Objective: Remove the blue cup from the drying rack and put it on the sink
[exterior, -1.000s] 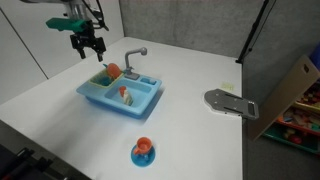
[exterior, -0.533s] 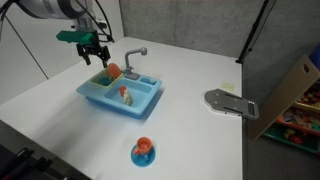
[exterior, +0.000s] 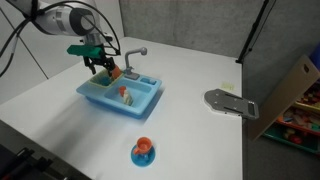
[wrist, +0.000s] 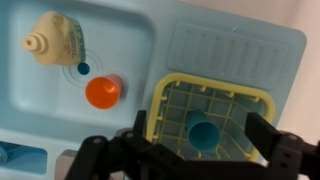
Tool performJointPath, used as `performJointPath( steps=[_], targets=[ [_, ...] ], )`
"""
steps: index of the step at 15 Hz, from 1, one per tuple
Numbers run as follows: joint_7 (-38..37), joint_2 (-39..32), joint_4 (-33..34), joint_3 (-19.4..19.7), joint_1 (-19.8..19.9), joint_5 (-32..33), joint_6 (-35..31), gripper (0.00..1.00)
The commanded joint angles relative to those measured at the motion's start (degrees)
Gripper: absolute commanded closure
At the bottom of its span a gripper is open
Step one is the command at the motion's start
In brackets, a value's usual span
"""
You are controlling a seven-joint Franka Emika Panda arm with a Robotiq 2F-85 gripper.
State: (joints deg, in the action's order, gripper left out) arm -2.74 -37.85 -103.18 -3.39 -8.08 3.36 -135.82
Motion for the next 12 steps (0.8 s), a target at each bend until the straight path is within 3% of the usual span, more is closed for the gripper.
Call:
performJointPath(
  steps=[1, 7, 8, 12],
  targets=[
    [2.9, -2.5, 4.7, 0.4, -0.6, 2.7, 2.8, 0.0],
    [10.2, -1.5, 7.1, -0.3, -1.0, 8.4, 8.3, 0.0],
    [7.4, -2.0, 5.7, -0.1, -1.0, 7.2, 5.4, 0.0],
    [9.2, -2.0, 6.5, -0.3, -0.9, 7.6, 6.8, 0.0]
  ],
)
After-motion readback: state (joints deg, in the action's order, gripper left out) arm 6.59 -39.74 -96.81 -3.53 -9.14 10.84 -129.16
